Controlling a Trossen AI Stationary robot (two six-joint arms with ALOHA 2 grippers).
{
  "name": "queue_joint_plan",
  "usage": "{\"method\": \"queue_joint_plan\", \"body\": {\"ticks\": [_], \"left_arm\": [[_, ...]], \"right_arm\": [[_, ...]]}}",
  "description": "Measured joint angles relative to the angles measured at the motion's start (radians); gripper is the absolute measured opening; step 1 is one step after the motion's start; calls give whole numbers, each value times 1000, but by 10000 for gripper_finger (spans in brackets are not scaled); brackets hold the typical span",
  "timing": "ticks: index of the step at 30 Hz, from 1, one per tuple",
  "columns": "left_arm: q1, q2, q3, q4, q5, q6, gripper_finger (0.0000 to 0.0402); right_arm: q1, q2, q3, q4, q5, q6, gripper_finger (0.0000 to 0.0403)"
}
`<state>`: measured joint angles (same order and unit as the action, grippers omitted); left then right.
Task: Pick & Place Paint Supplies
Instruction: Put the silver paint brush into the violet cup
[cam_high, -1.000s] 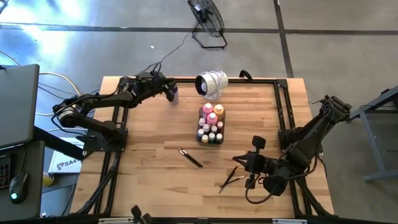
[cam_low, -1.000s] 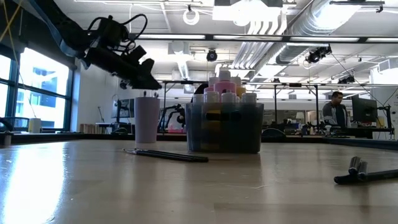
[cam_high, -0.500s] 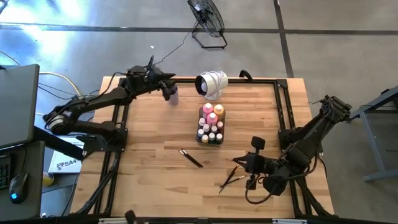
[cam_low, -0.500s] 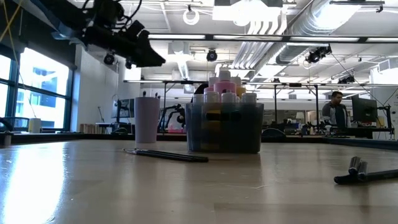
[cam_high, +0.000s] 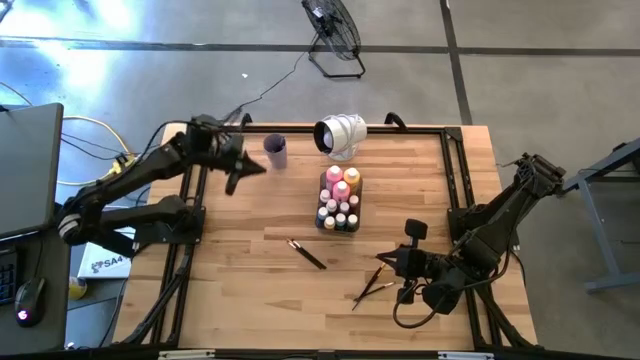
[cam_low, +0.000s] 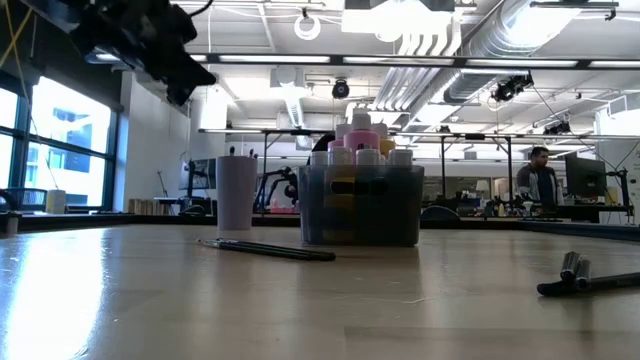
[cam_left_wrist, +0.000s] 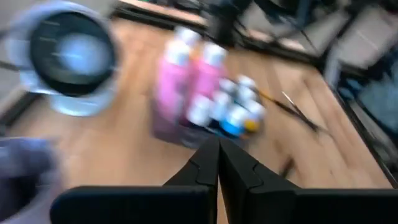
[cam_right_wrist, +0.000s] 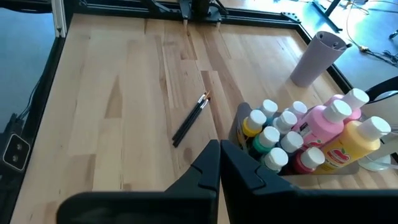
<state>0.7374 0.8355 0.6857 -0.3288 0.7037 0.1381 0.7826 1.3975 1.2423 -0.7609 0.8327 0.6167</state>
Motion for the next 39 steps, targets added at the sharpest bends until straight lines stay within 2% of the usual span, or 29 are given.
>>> {"method": "queue_joint_plan", "body": {"ticks": [2, 7, 13, 15, 18, 24, 29, 35, 39], "left_arm": [[-77, -10, 0, -51, -42, 28, 1], [-321, -2, -1, -76, -232, 43, 1], [-621, 47, -1, -69, -580, 16, 0], [-696, 72, -1, -75, -637, 8, 0], [-784, 110, -1, -65, -660, 11, 0], [-876, 214, -1, -16, -663, 42, 0], [-889, 314, -1, 18, -674, 98, 0], [-888, 403, -1, 87, -789, 101, 1], [-888, 450, -1, 109, -827, 131, 26]], "right_arm": [[0, 0, 0, -1, -1, 0, 2], [0, 0, 0, -1, -1, 0, 2], [0, 0, 0, -1, -15, 12, 2], [0, 0, 0, -2, -27, 15, 2], [1, 0, 0, -3, -29, 15, 2], [1, 0, 0, -16, -29, 15, 2], [1, 0, 0, -16, -29, 16, 2], [1, 0, 0, -16, -29, 16, 2], [0, 0, 0, -15, -31, 16, 2]]}}
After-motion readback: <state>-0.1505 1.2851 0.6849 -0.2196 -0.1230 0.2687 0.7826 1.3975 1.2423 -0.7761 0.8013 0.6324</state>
